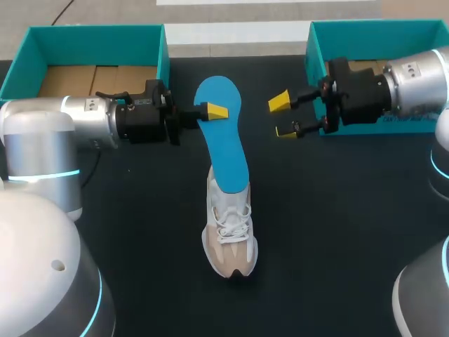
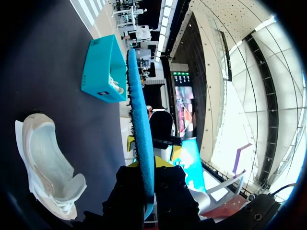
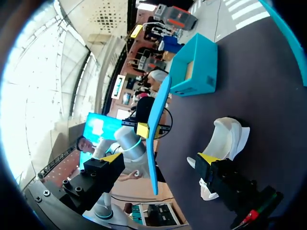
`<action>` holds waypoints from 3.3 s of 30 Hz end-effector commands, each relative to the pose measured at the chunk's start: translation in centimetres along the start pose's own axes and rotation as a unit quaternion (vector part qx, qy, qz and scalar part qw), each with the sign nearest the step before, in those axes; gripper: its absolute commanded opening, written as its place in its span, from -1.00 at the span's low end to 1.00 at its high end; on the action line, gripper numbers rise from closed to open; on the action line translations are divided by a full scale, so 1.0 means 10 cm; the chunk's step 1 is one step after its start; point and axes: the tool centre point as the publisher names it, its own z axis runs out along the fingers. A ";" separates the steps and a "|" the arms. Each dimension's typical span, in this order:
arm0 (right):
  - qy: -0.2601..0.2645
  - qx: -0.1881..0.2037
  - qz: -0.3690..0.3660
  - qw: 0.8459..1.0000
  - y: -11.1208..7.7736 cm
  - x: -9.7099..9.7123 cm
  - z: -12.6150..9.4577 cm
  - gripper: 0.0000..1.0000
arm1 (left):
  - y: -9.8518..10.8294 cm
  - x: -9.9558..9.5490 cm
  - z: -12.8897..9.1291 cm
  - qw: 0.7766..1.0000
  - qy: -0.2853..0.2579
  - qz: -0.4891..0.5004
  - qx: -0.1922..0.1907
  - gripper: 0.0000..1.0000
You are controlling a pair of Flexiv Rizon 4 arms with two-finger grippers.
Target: Take the shoe out of the shoebox, open the shoe tongue, remove and reinsert the insole, then place the shoe into the shoebox
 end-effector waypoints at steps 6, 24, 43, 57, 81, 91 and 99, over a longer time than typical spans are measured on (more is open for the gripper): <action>0.009 -0.005 0.001 1.000 0.09 0.10 -0.07 1.00 | 0.01 0.00 0.00 1.000 -0.001 0.000 0.001 -1.00; 0.013 -0.004 0.002 1.000 0.11 0.16 -0.06 1.00 | 0.01 0.00 0.00 1.000 -0.001 0.000 0.001 -1.00; 0.013 -0.004 0.002 1.000 0.11 0.16 -0.06 1.00 | -0.17 0.36 -0.11 0.964 0.053 0.261 -0.021 -1.00; 0.013 -0.004 0.002 1.000 0.11 0.16 -0.06 1.00 | -0.26 0.35 -0.14 0.808 0.066 0.586 -0.010 -1.00; 0.013 -0.004 0.002 1.000 0.11 0.16 -0.06 1.00 | -0.44 0.31 -0.19 0.484 0.005 0.873 0.057 -1.00; 0.013 -0.004 0.002 1.000 0.11 0.16 -0.06 1.00 | -0.44 0.31 -0.19 0.484 0.005 0.873 0.057 -1.00; 0.013 -0.004 0.002 1.000 0.11 0.16 -0.06 1.00 | -0.39 0.27 -0.19 0.399 0.041 0.914 0.061 -1.00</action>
